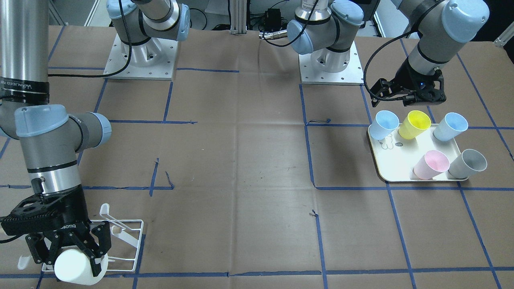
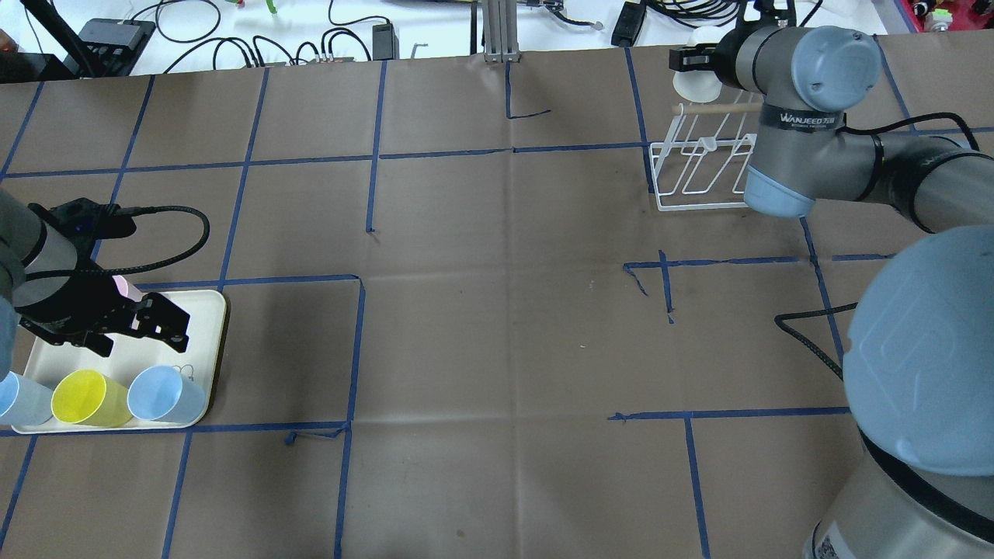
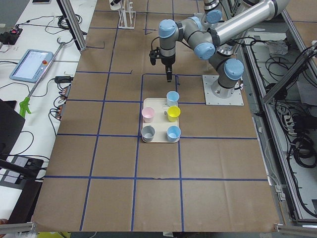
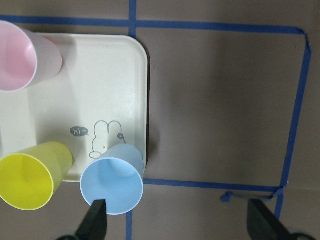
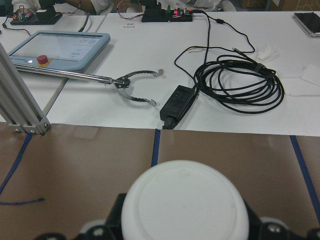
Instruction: Transfer IKEA cup to right arm and place on rack
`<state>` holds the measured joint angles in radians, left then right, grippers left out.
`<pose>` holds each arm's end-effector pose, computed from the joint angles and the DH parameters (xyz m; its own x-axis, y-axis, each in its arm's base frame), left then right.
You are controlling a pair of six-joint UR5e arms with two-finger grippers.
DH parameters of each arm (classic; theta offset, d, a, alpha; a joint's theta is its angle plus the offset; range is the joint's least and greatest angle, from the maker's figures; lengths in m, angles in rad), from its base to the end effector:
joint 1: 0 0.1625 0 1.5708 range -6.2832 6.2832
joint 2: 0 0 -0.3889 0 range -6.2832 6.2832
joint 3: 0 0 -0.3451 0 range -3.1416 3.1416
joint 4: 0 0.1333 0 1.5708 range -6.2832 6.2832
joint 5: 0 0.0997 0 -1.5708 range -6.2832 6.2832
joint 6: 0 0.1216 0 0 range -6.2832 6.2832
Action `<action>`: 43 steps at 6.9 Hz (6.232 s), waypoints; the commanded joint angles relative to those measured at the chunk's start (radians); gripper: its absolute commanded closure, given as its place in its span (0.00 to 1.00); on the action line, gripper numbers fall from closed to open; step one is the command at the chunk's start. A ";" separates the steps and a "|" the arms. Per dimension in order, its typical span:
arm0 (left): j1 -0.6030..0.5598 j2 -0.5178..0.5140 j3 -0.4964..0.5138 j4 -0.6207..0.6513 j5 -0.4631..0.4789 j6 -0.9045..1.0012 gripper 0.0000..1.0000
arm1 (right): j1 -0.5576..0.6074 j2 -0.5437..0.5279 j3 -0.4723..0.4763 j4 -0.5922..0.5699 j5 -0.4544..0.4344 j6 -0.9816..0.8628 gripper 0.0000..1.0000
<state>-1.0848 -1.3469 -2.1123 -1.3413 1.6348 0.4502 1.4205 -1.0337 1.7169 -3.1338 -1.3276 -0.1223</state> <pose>0.0432 -0.3505 0.3043 -0.9993 -0.0319 -0.0191 -0.0338 0.9937 0.1070 0.0677 -0.6385 0.2804 -0.9917 -0.1147 -0.0583 -0.0257 0.6208 -0.7836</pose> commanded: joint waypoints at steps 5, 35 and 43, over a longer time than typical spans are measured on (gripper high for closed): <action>0.048 -0.064 -0.237 0.351 -0.052 0.074 0.01 | 0.000 -0.005 -0.005 -0.003 0.013 0.018 0.01; -0.076 -0.379 0.184 0.383 -1.383 0.832 1.00 | 0.302 -0.206 0.245 -0.337 0.197 1.765 0.00; -0.162 -0.586 0.073 1.193 -1.507 0.361 1.00 | 0.304 -0.194 0.236 -0.347 0.191 1.764 0.00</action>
<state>-1.2250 -1.9397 -1.9394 -0.3125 0.1537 0.8253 1.7242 -1.2314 1.9544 -3.4808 -1.1343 1.6436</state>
